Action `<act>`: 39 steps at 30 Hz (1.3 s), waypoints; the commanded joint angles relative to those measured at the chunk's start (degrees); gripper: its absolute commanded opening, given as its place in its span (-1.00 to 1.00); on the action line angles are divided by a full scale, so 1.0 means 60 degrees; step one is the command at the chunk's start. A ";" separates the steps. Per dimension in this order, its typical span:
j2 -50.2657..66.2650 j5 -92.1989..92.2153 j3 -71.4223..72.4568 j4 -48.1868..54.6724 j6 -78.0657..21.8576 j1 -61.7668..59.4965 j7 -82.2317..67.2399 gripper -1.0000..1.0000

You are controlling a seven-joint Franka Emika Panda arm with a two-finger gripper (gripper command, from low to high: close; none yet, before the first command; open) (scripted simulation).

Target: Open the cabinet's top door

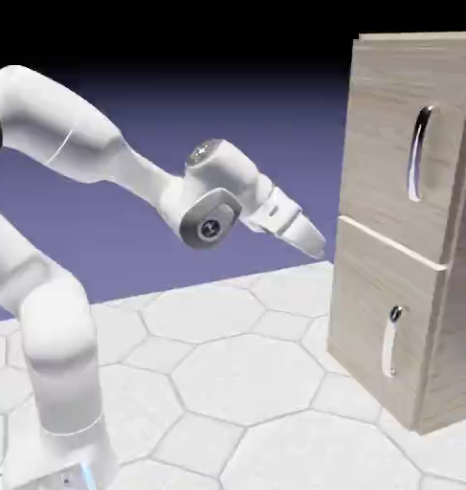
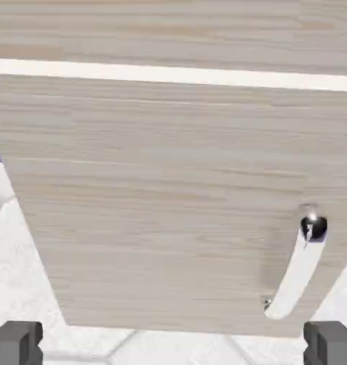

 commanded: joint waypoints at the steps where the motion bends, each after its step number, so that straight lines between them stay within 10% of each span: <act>1: 0.0290 -0.0416 0.0346 0.0112 -0.0040 -0.0320 0.0218 1.00; 39: 1.1537 -1.6197 1.3149 0.4435 -0.1805 -1.3355 0.8674 1.00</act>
